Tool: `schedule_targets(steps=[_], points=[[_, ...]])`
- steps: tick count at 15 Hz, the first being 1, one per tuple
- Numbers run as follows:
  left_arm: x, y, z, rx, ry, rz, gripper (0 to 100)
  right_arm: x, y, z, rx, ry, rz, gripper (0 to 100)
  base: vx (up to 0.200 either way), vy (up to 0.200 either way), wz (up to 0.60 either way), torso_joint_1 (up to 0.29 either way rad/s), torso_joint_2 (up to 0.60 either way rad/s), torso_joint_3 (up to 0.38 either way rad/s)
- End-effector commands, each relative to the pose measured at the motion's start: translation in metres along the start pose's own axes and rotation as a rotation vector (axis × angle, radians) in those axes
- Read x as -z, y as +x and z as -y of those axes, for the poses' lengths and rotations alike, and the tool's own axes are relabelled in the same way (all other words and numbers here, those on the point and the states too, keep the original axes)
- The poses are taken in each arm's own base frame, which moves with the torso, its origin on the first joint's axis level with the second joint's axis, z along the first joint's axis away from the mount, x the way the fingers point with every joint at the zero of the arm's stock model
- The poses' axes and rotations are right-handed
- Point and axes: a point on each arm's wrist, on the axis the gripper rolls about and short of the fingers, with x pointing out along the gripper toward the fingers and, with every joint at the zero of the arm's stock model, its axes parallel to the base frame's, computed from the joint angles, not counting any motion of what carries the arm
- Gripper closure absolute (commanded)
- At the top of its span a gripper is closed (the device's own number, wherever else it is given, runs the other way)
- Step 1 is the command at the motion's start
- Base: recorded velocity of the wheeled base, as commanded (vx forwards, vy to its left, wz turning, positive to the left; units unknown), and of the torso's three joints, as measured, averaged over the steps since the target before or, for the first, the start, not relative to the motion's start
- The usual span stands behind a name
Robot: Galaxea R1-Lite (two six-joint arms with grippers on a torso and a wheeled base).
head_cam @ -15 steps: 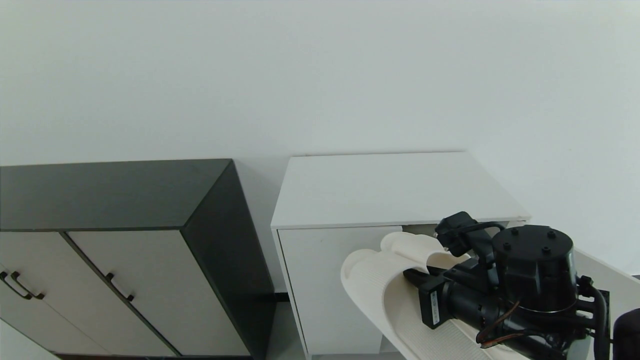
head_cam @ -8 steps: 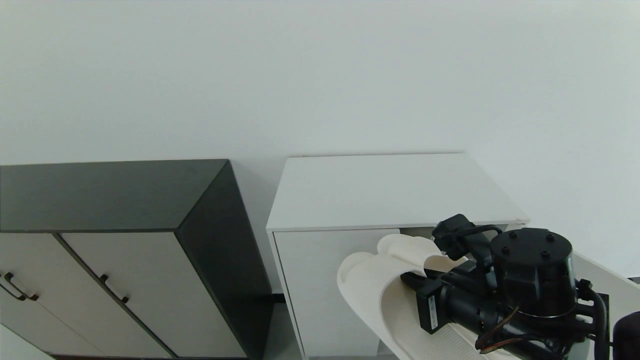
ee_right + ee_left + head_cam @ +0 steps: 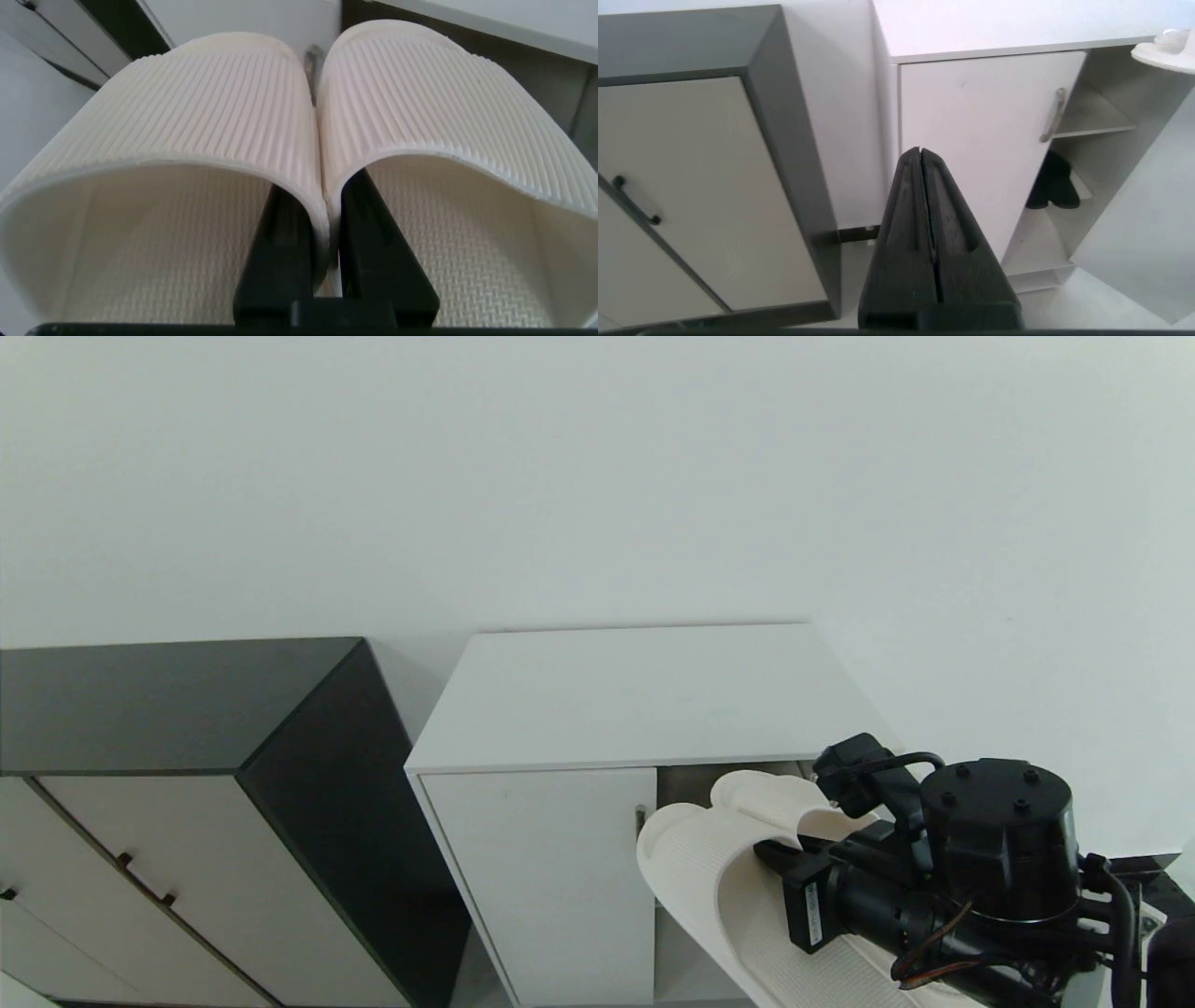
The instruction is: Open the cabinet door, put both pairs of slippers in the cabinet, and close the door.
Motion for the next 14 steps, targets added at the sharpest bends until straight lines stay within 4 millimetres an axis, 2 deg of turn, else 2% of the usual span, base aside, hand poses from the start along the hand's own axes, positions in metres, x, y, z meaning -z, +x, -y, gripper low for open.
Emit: schedule_targets(steps=[1, 6, 14], points=[[0.0000, 0.0000, 0.0000, -0.001, 0.000, 0.000, 100, 0.0002, -0.0019, 0.0003, 0.000, 0.000, 0.002, 100, 0.000, -0.200, 0.00, 0.007, 0.00, 0.007], [0.0000, 0.0000, 0.0000, -0.001, -0.002, 0.000, 100, 0.0011, -0.0037, -0.0013, -0.026, -0.004, 0.001, 100, 0.000, -0.200, 0.00, 0.002, 0.00, 0.001], [0.0000, 0.0000, 0.0000, -0.001, -0.002, 0.000, 100, 0.0049, -0.0045, -0.0016, -0.063, -0.016, 0.003, 100, 0.000, 0.000, 0.00, 0.000, 0.00, 0.000]])
